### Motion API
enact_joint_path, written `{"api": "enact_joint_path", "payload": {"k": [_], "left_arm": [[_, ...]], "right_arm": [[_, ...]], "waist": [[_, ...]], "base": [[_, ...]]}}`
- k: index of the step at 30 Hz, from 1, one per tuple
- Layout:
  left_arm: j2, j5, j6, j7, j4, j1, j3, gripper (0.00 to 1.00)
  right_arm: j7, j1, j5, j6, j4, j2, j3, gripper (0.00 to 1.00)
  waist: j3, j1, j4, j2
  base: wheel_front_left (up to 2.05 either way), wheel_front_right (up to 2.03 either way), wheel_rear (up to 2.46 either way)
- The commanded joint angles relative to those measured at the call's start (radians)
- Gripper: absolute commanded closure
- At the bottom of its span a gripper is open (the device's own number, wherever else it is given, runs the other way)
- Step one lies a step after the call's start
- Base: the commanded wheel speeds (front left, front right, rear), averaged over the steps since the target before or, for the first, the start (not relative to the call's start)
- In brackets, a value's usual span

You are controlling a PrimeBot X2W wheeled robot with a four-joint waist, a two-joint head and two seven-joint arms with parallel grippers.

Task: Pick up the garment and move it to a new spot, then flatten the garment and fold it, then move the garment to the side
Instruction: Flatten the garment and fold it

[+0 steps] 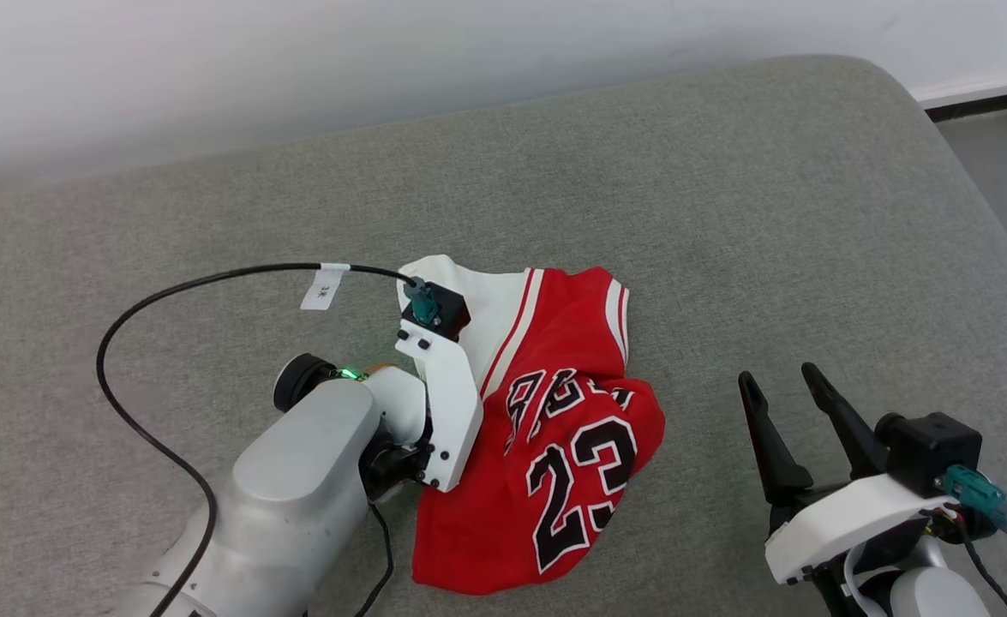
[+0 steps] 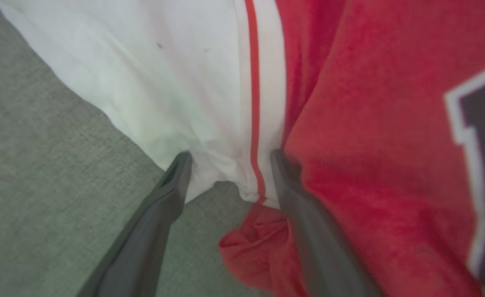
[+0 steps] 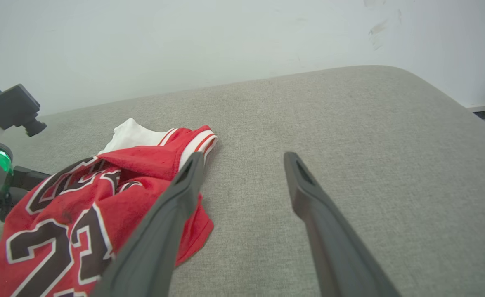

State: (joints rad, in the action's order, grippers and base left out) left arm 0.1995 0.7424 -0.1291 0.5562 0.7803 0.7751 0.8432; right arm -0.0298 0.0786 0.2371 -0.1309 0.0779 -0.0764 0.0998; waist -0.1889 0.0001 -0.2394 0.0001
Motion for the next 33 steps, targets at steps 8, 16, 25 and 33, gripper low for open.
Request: {"api": "enact_joint_path", "payload": {"k": [8,16,25,33], "left_arm": [[0.017,-0.02,0.001,-0.129,0.026,0.028,0.054,1.0],[0.07,-0.1,0.092,-0.358,-0.064,0.059,0.026,1.0],[0.269,0.006,0.337,-0.401,-0.414,-0.32,-0.09,1.0],[0.283,0.161,0.452,-0.397,-0.559,-0.664,-0.14,0.29]], "right_arm": [[-0.019,0.019,0.012,0.0,0.027,-0.008,-0.006,0.0],[-0.009,-0.014,0.007,0.0,0.021,-0.017,-0.026,0.0],[0.015,-0.049,-0.011,0.0,-0.026,-0.012,-0.077,0.0],[0.041,-0.075,-0.016,0.0,-0.047,-0.012,-0.105,0.0]], "waist": [[0.004,-0.0001,0.023,-0.0001],[0.041,-0.0001,0.114,-0.0001],[0.075,-0.0001,0.22,-0.0001],[0.109,-0.0001,0.237,-0.0001]], "base": [[0.0,0.0,0.0],[0.0,0.0,0.0],[0.0,0.0,0.0],[0.0,0.0,0.0]]}}
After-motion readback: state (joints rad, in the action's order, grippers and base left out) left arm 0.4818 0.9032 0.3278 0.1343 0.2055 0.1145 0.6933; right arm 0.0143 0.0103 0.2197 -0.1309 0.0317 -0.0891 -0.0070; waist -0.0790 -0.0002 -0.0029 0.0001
